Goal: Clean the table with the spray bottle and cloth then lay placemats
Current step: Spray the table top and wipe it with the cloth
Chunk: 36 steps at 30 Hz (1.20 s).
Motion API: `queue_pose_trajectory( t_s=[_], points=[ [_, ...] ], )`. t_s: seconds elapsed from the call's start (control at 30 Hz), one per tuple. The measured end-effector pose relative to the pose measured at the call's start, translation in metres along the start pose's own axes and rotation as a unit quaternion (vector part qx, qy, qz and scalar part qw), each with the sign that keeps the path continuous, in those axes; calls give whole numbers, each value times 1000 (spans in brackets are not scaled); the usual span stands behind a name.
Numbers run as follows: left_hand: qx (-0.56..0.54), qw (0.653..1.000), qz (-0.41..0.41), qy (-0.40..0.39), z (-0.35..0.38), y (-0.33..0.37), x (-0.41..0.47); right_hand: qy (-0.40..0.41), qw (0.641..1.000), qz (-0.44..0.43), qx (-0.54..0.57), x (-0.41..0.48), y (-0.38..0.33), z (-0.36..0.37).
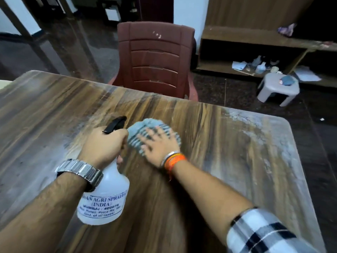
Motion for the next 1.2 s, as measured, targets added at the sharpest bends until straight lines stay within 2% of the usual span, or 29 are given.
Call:
queue_pose_trajectory(
  t_s=[0.1,0.2,0.3,0.4,0.47,0.53,0.67,0.73,0.8,0.9,1.1,1.2],
  points=[
    [12,1000,-1,-5,20,5,-13,28,982,189,12,-21,129,-26],
    [16,1000,14,-5,44,12,-20,39,933,356,39,-75,233,-45],
    [23,999,22,-17,67,20,-28,51,878,471,69,-143,280,-50],
    [28,998,30,-45,84,34,-41,70,840,530,89,-186,292,-52],
    [33,997,37,-54,91,43,-48,64,837,536,91,-188,285,-54],
    [34,997,44,-59,98,51,-55,50,863,498,65,-171,265,-54],
    [48,995,61,-60,118,59,-66,6,965,262,29,-95,192,-38],
    [59,994,62,-63,128,61,-71,-25,987,157,34,-71,145,-30],
    [72,993,62,-72,140,63,-76,-34,992,111,42,-69,133,-28],
    [77,991,61,-91,160,68,-81,-15,991,131,15,-86,180,-36],
    [73,989,79,-104,199,80,-86,29,939,340,48,-158,291,-51],
    [44,992,64,-97,208,90,-89,37,924,377,54,-180,302,-51]
  ],
)
Point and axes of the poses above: each hand's wrist, its own x-axis towards the middle knuckle, its own z-axis out of the palm, y = z × x, the point moved 1 cm from there along x, towards the middle knuckle, and after that the axes turned 7 degrees about -z, right-handed, at the moved point
